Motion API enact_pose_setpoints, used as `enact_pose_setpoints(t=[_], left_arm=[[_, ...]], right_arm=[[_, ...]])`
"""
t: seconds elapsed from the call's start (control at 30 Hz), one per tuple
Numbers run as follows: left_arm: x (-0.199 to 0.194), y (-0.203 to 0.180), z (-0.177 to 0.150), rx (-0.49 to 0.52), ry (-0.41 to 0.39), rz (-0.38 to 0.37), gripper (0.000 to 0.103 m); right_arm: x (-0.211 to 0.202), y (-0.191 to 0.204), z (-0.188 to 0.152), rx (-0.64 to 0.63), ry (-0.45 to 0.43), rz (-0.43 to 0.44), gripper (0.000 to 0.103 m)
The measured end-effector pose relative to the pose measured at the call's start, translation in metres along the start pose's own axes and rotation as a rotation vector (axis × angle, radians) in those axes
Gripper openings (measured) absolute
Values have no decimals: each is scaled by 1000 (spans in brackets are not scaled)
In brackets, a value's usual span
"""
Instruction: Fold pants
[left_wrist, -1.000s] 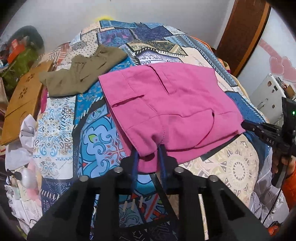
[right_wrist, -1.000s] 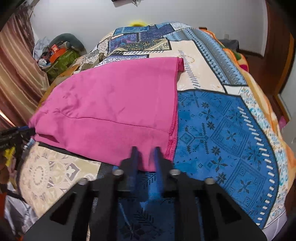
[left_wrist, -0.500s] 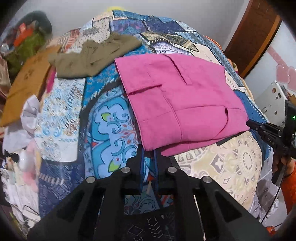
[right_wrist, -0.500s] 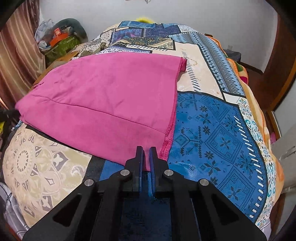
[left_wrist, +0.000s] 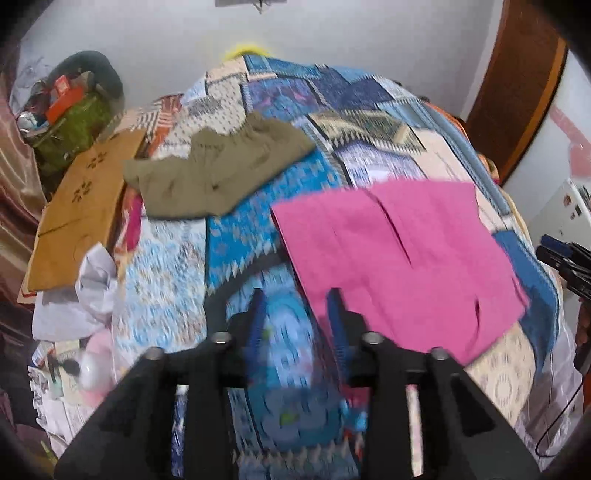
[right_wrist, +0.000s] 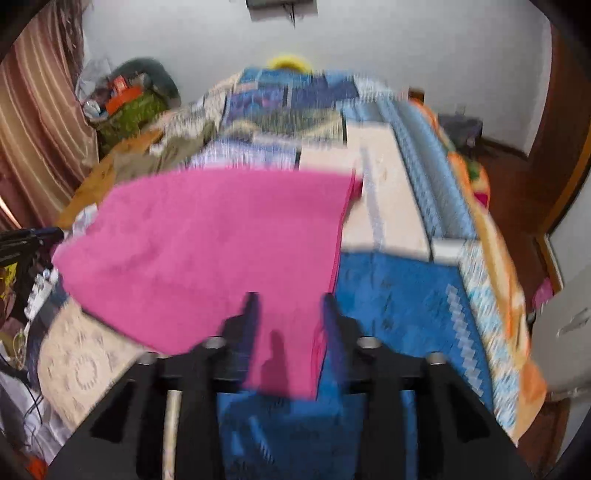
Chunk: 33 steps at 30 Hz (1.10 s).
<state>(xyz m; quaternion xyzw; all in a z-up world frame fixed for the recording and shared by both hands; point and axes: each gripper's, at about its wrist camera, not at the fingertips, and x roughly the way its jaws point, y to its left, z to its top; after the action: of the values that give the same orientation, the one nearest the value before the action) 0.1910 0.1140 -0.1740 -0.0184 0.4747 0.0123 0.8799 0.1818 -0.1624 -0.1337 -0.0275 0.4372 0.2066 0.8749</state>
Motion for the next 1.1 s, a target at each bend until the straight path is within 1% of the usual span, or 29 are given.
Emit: enact_pose_setpoints(t=[0.07, 0.17, 0.3, 0.37, 0.47, 0.53, 0.63, 0.73, 0.77, 0.8, 0.83, 0.9, 0.97, 1.0, 1.03, 1.07, 1.1], left_arm=[[6, 3, 14, -5, -15, 10, 40], [19, 7, 35, -22, -19, -2, 40], [43, 11, 54, -38, 1, -18, 40], [57, 12, 59, -39, 20, -20, 40], [76, 12, 62, -31, 41, 13, 40], [88, 13, 62, -35, 58, 1, 40], [102, 14, 59, -52, 82, -25, 40], [111, 15, 57, -66, 96, -26, 40], [111, 15, 56, -71, 95, -28, 38], [111, 15, 56, -76, 95, -45, 30], [111, 14, 56, -78, 98, -61, 25], [111, 12, 56, -80, 103, -84, 12], [109, 7, 56, -65, 91, -80, 6], [108, 5, 56, -57, 86, -71, 5], [107, 3, 56, -46, 74, -44, 4], [105, 2, 56, -35, 62, -16, 4], [104, 0, 55, -23, 45, 25, 4]], right_arm=[[-2, 0, 13, -18, -44, -15, 46], [2, -2, 35, -33, -94, -43, 47], [21, -9, 57, -39, -102, -45, 47], [37, -14, 65, -39, -93, -55, 47], [58, -24, 74, -32, -88, -90, 47], [79, -34, 81, -23, -64, -113, 47], [102, -46, 87, 0, -20, -99, 47], [125, -55, 90, 31, 25, -60, 47], [132, -57, 90, 44, 38, -32, 47], [137, -58, 89, 51, 50, -11, 47], [142, -58, 88, 59, 63, 8, 45], [149, -56, 84, 71, 76, 43, 30], [150, -53, 81, 68, 71, 54, 25], [148, -50, 80, 55, 62, 46, 17], [148, -49, 79, 43, 60, 41, 13], [147, -46, 79, 24, 61, 15, 7], [147, -44, 78, 10, 63, -1, 7]])
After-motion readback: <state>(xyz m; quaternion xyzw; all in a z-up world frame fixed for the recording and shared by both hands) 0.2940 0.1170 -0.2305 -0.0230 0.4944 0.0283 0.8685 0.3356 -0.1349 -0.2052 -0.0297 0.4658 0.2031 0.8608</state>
